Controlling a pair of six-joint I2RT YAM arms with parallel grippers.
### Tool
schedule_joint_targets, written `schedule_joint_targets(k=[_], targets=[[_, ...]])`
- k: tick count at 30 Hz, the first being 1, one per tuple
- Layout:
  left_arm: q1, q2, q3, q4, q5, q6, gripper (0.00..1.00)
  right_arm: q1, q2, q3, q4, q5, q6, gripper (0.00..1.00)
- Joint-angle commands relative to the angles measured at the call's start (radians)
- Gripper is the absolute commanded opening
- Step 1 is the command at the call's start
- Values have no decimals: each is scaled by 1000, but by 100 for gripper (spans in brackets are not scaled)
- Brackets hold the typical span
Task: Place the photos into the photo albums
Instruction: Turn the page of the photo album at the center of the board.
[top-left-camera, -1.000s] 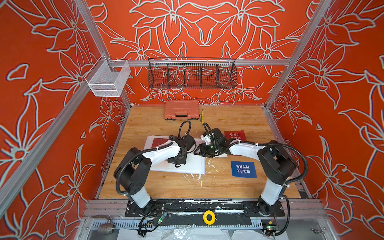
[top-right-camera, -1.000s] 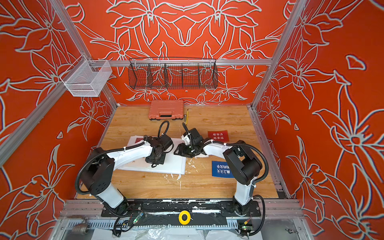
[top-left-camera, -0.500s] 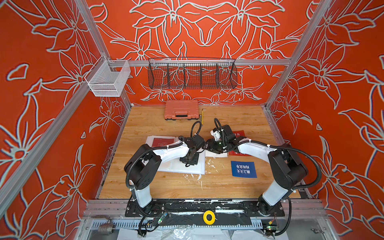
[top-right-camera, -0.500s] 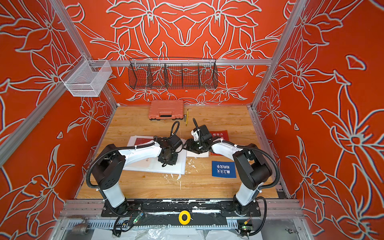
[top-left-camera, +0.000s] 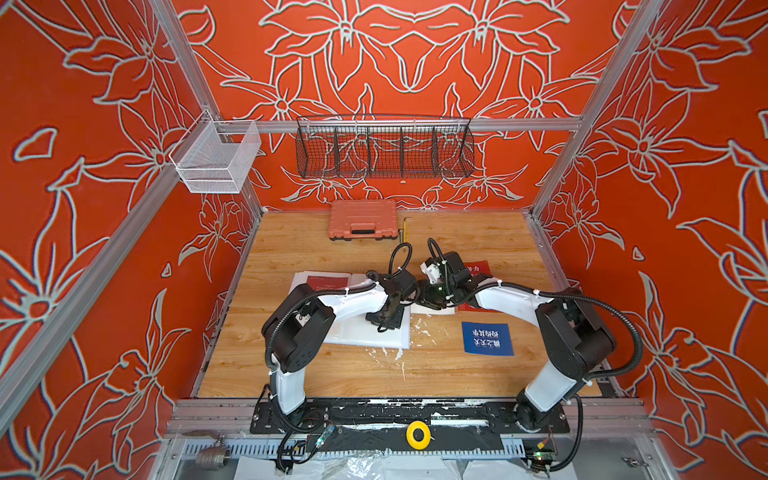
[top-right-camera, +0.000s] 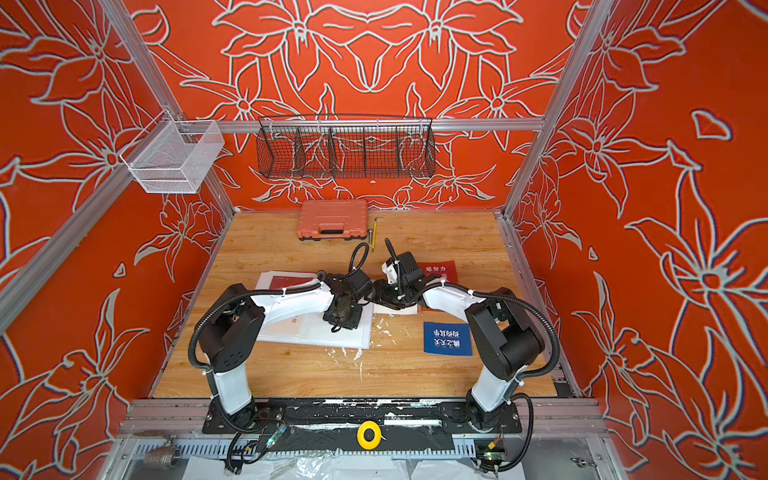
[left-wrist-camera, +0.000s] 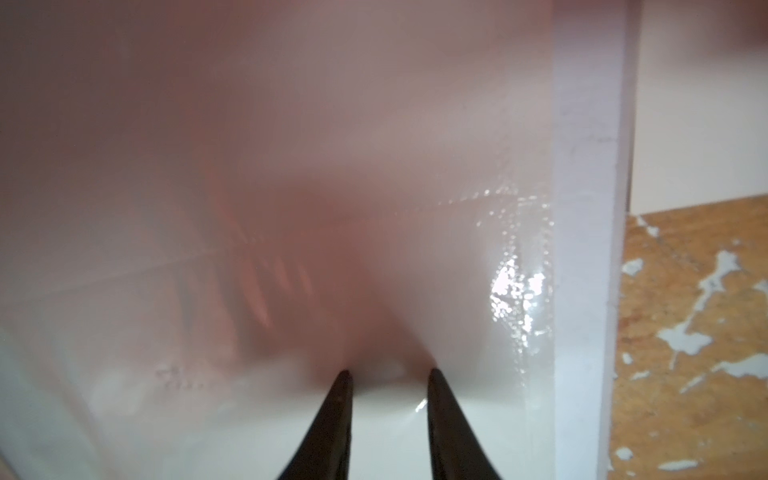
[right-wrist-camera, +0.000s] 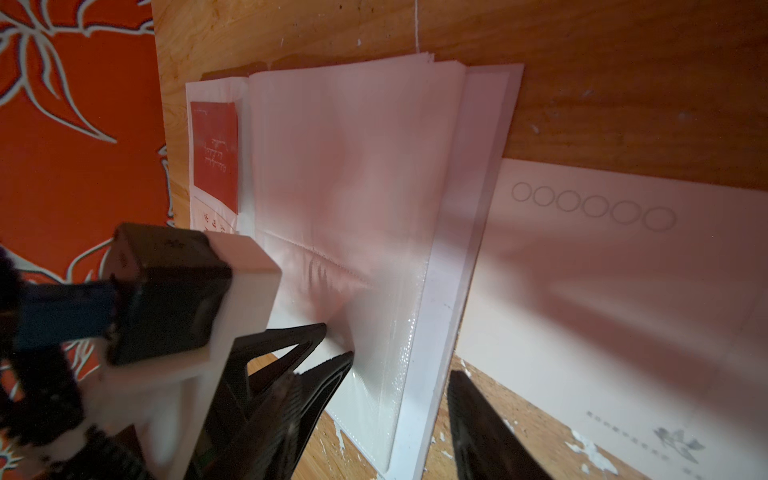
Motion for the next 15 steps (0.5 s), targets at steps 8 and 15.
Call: schedule_joint_targets(k=[8,15], targets=[[18,36,-80,-90,-76,-23,31,10,46,-15,112,-105,55,59],[36,4,-118,-85,-79,-18,30,48,117,10,161,-129,85,59]])
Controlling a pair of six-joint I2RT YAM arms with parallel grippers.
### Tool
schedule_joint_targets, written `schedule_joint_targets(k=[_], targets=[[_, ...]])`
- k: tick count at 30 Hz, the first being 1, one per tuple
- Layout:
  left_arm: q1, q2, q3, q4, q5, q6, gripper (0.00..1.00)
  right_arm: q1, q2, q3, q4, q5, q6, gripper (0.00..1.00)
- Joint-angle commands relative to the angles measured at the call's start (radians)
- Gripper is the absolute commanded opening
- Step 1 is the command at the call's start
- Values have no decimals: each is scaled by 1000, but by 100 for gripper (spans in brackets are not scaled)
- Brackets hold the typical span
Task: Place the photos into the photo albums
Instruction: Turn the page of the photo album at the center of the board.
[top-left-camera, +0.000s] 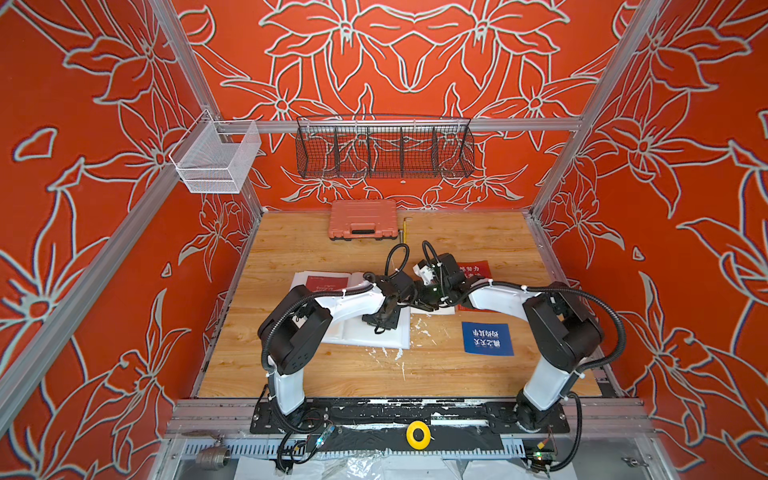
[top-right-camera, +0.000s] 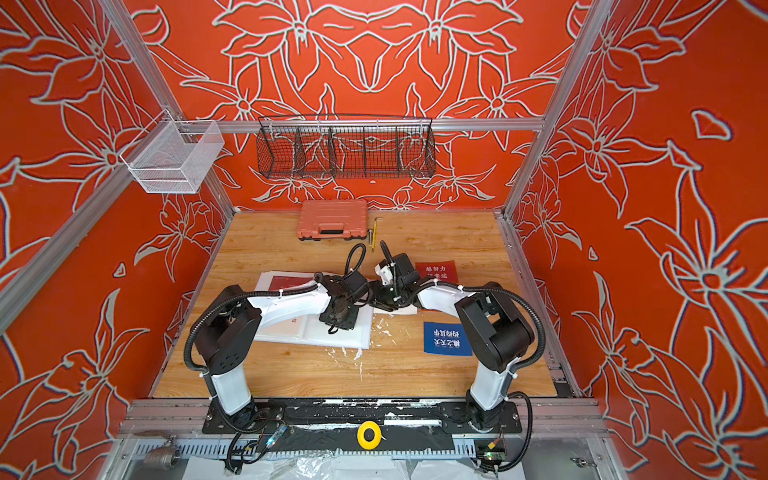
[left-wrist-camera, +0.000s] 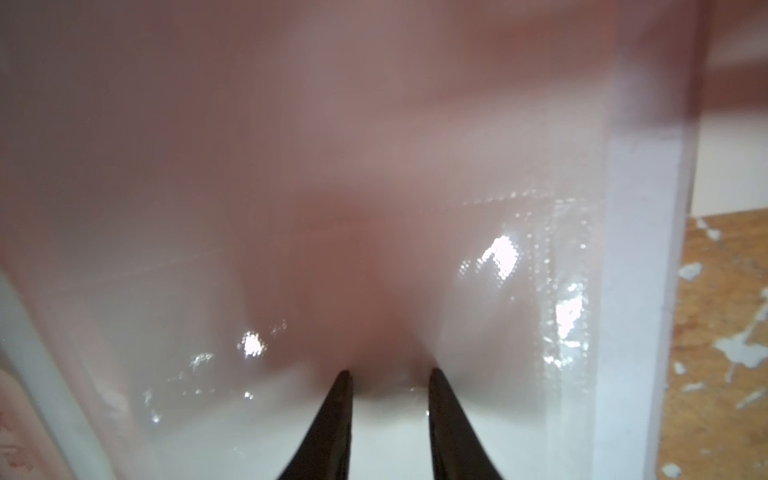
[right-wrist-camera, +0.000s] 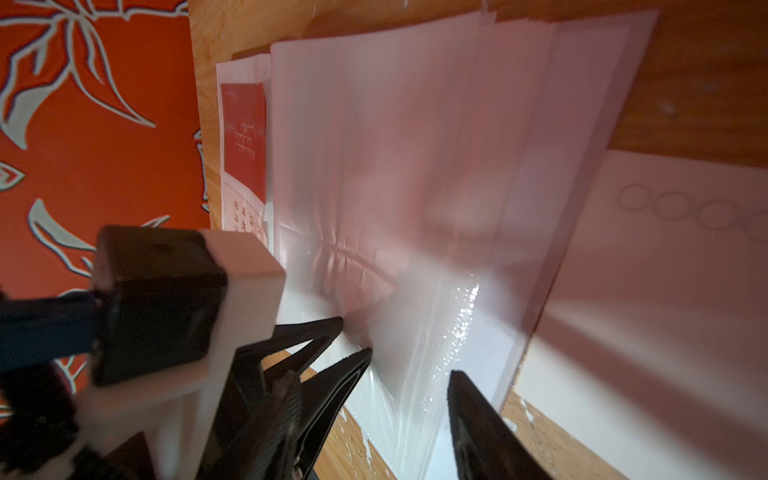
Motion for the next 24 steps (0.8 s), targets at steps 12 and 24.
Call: schedule_joint_targets(k=[12,24], targets=[[33,6,-82,-87,-45,-5,30,69,83,52,54,-27,47,59],[35,-9,-84,-81,-43,-1,30,116,126,35,132,-51,96,59]])
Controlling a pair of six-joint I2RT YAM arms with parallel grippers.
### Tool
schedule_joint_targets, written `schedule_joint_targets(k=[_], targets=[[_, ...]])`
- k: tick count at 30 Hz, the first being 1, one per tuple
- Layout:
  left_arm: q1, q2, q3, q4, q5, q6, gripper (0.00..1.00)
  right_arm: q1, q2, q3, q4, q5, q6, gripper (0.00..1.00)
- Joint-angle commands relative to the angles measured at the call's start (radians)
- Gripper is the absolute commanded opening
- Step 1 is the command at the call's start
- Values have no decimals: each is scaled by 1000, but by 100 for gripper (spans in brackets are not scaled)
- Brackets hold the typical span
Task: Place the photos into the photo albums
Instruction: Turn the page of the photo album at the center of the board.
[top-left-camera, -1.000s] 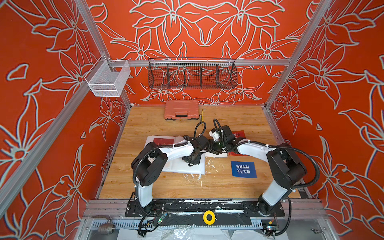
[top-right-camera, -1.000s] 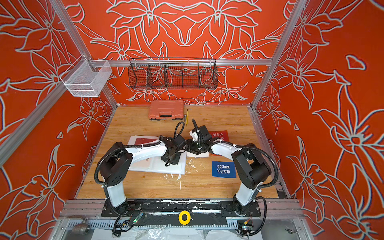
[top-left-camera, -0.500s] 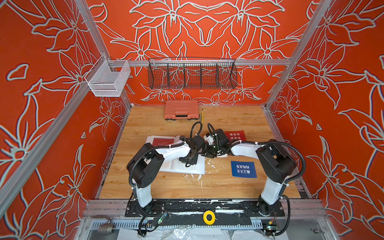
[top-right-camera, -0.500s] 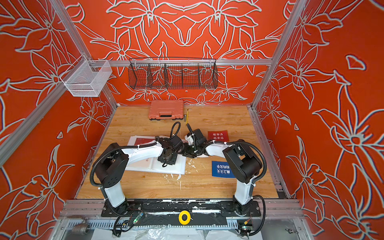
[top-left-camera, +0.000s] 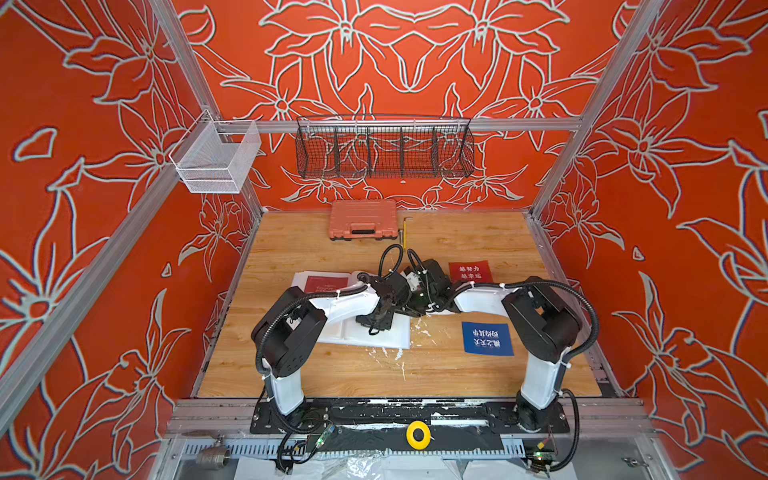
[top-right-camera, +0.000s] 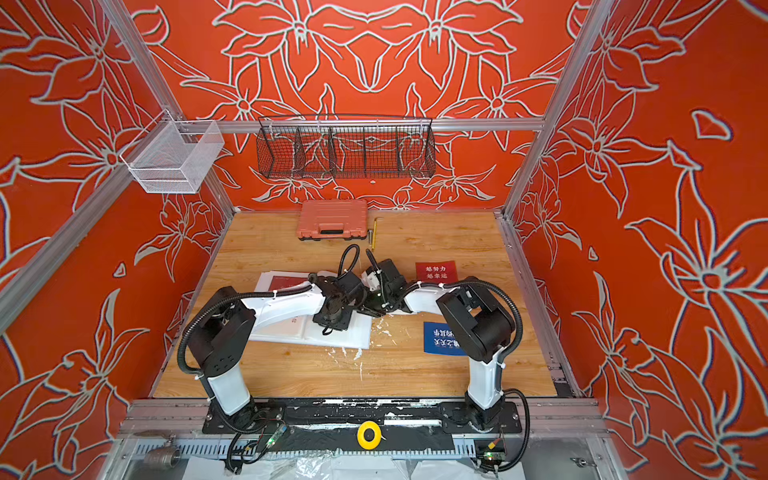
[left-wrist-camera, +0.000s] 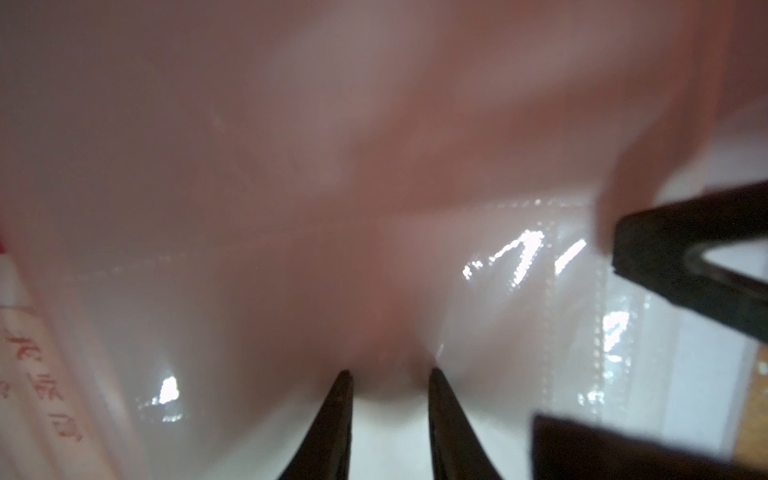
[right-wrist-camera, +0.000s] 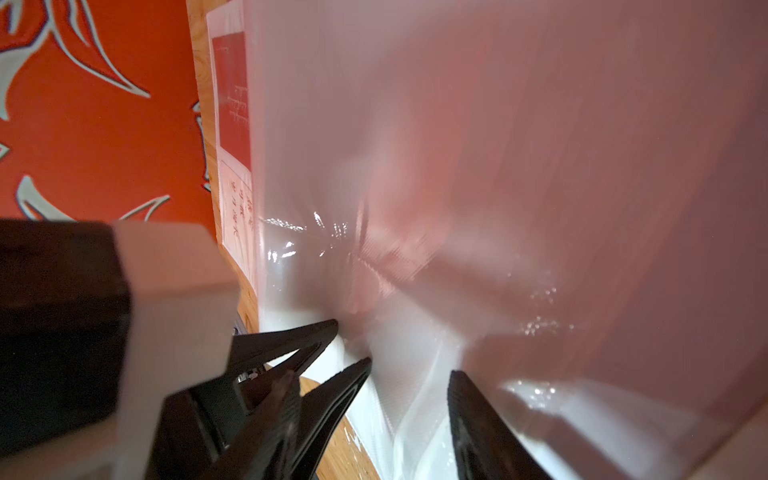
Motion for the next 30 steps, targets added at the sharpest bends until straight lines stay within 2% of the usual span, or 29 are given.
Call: schedule_joint_targets(k=[1,30], targets=[[14,26,-41,-72,-18,-4,30,33,22,1,32,-32,29,59],[16,11,-21,-40,21,11,30,79,56,-38,103,-17,103,59]])
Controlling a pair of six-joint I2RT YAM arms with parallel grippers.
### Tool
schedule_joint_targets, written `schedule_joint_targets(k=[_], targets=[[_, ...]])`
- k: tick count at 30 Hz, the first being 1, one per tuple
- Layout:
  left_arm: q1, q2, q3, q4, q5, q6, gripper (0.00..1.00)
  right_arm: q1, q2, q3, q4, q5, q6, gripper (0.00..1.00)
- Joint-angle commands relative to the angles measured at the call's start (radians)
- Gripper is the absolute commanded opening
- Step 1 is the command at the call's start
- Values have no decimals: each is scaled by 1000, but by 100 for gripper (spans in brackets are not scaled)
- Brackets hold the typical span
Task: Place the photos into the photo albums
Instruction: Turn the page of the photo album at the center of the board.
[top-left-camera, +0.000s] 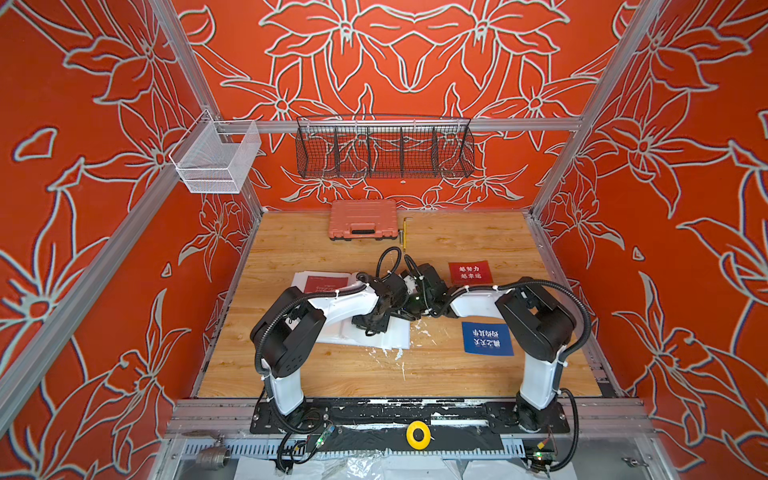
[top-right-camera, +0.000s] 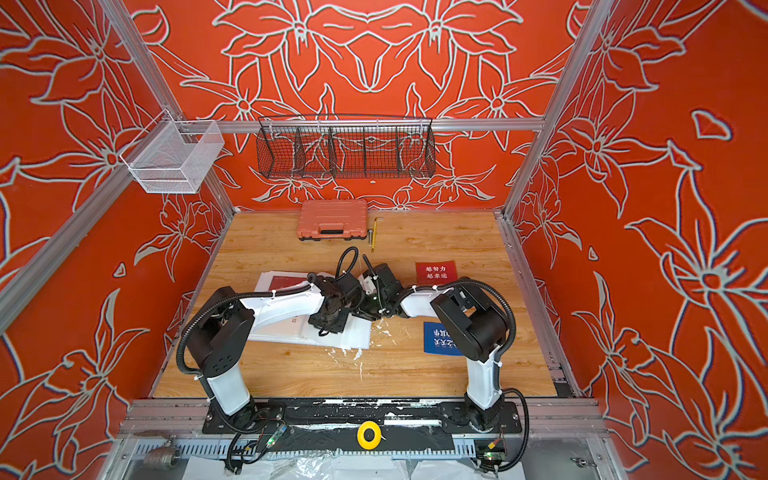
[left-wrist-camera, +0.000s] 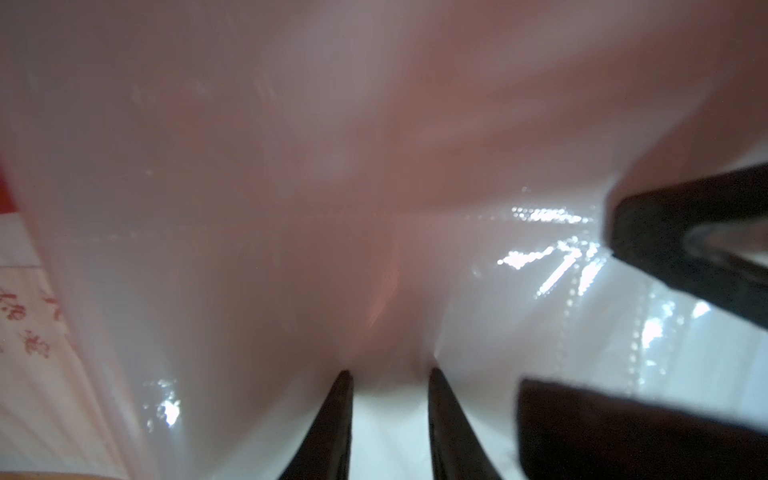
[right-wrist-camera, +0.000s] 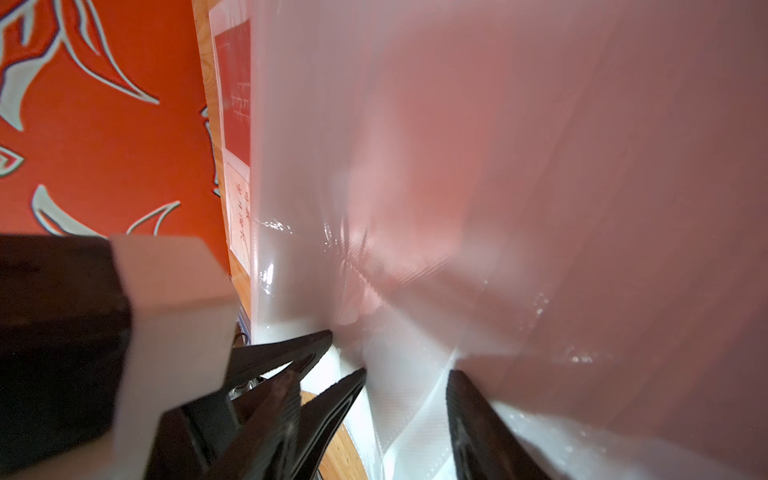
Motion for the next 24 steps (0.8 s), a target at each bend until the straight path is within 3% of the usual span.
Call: schedule_joint_targets(k=[1,16,24], targets=[[8,14,-19,19,20,-4,30,41,42,-9,10,-35,24,59],[9,19,-19,15,9,-2,30,49,25,-20,43,-49,58,59],[15,15,-29,31,2,-8,30,73,-21,-43,-14,22,65,59]])
